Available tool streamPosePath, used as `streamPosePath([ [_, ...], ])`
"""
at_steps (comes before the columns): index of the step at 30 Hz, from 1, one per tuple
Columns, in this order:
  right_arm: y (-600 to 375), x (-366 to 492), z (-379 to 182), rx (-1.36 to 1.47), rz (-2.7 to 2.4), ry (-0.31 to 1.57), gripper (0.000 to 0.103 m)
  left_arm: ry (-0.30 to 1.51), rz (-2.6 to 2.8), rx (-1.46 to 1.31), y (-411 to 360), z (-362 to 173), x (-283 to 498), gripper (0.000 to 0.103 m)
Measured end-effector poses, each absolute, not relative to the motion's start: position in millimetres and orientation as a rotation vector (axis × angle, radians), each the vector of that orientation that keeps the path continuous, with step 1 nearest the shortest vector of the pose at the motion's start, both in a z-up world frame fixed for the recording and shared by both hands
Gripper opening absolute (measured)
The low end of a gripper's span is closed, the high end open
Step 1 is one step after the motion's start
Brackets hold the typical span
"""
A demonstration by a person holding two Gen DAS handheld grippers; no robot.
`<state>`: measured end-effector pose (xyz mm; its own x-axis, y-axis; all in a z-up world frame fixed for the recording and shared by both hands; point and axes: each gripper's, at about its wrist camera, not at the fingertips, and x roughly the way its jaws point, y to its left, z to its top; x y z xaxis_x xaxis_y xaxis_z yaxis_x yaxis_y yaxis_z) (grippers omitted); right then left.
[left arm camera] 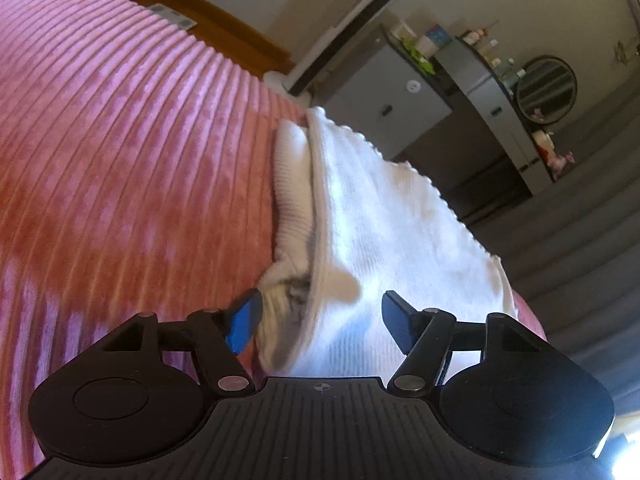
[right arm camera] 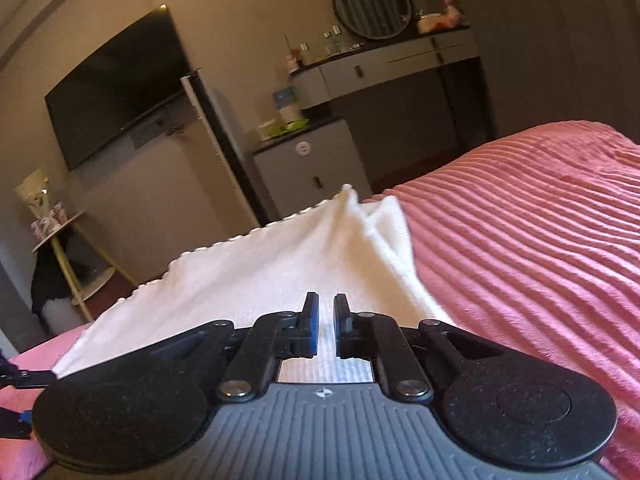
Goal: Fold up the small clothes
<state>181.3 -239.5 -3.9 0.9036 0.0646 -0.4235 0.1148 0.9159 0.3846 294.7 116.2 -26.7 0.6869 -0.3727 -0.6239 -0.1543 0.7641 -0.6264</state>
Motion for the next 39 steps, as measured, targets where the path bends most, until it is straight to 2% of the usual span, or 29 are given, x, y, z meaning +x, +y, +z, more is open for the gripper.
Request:
streamPosePath([
  [4, -234.3, 182.0, -4.2, 0.407, 0.005, 0.440, 0.007, 0.834, -0.101, -0.787, 124.4, -26.0, 297.8, 0.070],
  [9, -220.6, 184.9, -4.7, 0.379, 0.067, 0.463, 0.007, 0.844, -0.104, -0.687, 117.3, -15.6, 292.1, 0.070],
  [17, -192.2, 180.3, 0.2, 0.322, 0.196, 0.476, 0.007, 0.871, -0.113, -0.791, 127.1, -31.4, 304.7, 0.070],
  [18, -187.3, 179.7, 0.3, 0.313, 0.216, 0.477, 0.007, 0.861, -0.116, -0.822, 129.1, -32.1, 305.8, 0.069],
  [22, -176.3, 182.0, -5.4, 0.271, 0.247, 0.511, 0.007, 0.859, -0.126, -0.829, 128.2, -28.9, 312.6, 0.048],
  [23, -176.4, 184.0, -8.1, 0.278, 0.246, 0.533, 0.008, 0.861, -0.134, -0.809, 126.1, -28.0, 314.3, 0.045],
  [28, -178.1, 187.4, -13.6, 0.306, 0.235, 0.566, 0.008, 0.875, -0.125, -0.764, 119.9, -34.7, 320.3, 0.054],
  [30, -176.0, 186.7, -14.8, 0.300, 0.231, 0.573, 0.008, 0.877, -0.117, -0.770, 116.5, -36.4, 323.8, 0.054],
  [32, -175.1, 185.7, -15.1, 0.300, 0.231, 0.572, 0.008, 0.876, -0.109, -0.764, 111.9, -35.3, 327.4, 0.053],
  [36, -178.0, 185.2, -14.9, 0.318, 0.234, 0.573, 0.008, 0.877, -0.101, -0.736, 106.3, -31.6, 329.9, 0.040],
  [39, -177.7, 185.9, -13.8, 0.316, 0.233, 0.573, 0.008, 0.864, -0.109, -0.733, 107.4, -28.3, 327.3, 0.037],
])
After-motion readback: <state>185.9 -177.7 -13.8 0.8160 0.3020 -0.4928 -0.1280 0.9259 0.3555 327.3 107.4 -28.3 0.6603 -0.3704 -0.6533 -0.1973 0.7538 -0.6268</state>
